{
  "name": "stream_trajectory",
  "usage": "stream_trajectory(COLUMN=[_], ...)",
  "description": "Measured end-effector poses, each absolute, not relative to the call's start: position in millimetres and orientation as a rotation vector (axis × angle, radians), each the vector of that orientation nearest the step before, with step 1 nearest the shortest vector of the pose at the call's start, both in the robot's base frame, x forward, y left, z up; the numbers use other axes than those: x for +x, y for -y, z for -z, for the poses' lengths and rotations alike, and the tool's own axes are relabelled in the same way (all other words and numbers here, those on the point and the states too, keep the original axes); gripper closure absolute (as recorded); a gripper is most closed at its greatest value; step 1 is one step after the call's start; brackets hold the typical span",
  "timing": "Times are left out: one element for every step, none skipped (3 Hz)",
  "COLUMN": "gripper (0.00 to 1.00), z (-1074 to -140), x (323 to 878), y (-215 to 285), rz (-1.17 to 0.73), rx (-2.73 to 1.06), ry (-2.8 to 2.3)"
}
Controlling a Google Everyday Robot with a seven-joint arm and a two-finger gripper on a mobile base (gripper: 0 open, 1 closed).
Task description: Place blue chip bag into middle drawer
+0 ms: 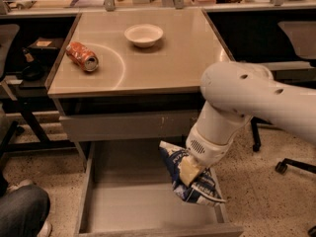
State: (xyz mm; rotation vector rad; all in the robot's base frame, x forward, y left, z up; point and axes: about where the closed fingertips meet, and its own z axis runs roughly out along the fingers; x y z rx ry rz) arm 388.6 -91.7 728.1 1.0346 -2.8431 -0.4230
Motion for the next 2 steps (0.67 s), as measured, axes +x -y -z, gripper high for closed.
stream_trajectory(gripper=[1.00, 1.00], z=[-688.6, -686.1], x=[372.9, 373.4], y=[56.0, 53.8], rz=[0.513, 0.517], rx=[1.023, 1.025], ry=[2.796, 2.802])
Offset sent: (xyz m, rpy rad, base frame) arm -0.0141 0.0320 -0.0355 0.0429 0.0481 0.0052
